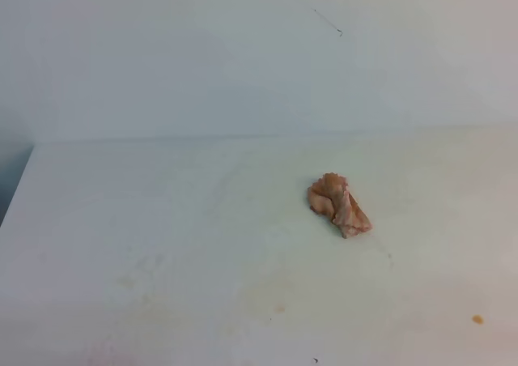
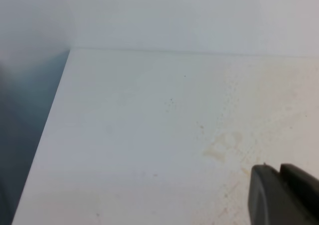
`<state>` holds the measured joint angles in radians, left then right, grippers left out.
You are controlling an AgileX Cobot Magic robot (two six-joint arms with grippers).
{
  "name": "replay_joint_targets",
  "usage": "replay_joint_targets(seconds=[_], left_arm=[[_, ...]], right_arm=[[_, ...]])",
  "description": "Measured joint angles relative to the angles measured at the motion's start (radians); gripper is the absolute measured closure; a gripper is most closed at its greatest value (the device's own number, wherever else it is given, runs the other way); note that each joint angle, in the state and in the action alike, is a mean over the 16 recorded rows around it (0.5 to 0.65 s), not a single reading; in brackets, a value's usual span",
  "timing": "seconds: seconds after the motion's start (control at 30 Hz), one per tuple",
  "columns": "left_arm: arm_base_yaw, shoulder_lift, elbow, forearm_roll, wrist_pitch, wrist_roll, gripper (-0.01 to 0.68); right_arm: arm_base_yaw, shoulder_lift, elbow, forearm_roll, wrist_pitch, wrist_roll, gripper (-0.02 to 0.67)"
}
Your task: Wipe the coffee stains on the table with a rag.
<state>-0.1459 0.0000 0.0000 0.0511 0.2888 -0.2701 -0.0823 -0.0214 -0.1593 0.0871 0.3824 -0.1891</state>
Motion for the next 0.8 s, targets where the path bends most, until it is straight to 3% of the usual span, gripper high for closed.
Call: replay_joint_targets(seconds=[0.3,0.8], left_arm=[[0.0,-0.002,0.0,0.0,0.0,0.0,0.677],[0.0,-0.007,0.002,0.0,0.0,0.0,0.677]], right_arm=[[-0.029,0.001,0.156,0.025,0.004,-0.002,0.651],[-0.03,0.002,0.177,0.025,0.01,0.011,0.651]])
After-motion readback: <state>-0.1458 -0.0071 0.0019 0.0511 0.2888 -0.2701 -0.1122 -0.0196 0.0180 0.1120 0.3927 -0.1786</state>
